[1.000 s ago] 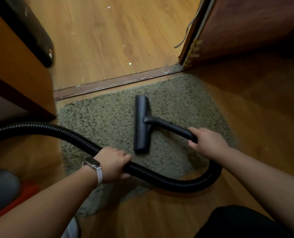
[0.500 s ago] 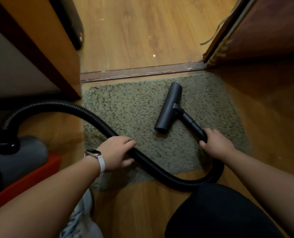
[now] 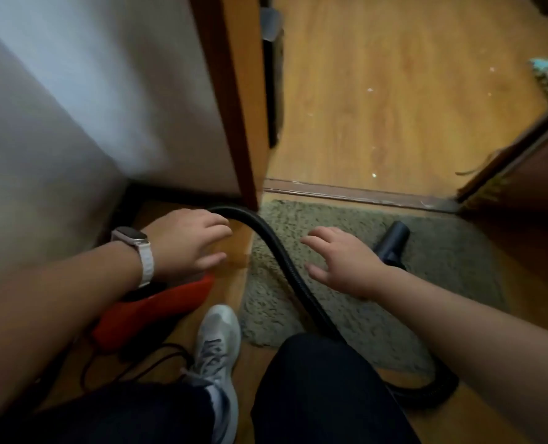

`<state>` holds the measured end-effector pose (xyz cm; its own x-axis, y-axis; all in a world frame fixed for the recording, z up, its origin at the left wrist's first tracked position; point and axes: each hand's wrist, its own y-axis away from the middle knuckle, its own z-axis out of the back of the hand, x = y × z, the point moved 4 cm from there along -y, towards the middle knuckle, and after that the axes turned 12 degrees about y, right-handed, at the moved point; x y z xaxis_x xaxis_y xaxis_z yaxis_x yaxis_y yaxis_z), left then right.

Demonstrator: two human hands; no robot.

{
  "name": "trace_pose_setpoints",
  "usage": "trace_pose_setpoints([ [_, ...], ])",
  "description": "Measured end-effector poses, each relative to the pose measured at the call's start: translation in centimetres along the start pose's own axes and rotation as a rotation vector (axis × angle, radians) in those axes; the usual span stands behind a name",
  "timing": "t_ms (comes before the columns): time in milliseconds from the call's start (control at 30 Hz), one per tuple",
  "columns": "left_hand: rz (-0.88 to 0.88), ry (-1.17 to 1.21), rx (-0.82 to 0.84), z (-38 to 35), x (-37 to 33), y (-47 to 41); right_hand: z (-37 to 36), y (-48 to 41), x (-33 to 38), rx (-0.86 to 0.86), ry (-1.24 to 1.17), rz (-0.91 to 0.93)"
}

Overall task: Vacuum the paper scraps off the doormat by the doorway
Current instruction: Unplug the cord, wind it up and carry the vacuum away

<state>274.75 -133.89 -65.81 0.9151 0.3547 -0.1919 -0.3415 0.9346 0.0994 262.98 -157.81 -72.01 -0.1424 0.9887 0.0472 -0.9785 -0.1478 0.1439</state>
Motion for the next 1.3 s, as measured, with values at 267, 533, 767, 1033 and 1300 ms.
trace_pose_setpoints([
  [267,0.454,0.053,-0.108,4.5,-0.8,18.3,8.4,-2.6,12.4,-0.109,0.091,0.322],
  [533,0.754,0.212,-0.188,1.4,-1.4,27.3,9.8,-3.0,19.7,-0.033,0.077,0.442],
  [767,0.925,0.366,-0.13,-5.2,2.4,28.1,8.0,-6.1,21.4,-0.021,0.112,0.47],
  [1033,1.105,0.542,-0.232,-12.1,6.4,28.9,4.6,-12.1,26.1,0.015,0.136,0.562],
  [1300,1.085,0.567,-0.28,-16.5,10.1,28.0,0.1,-19.4,31.3,0.015,0.29,0.629],
])
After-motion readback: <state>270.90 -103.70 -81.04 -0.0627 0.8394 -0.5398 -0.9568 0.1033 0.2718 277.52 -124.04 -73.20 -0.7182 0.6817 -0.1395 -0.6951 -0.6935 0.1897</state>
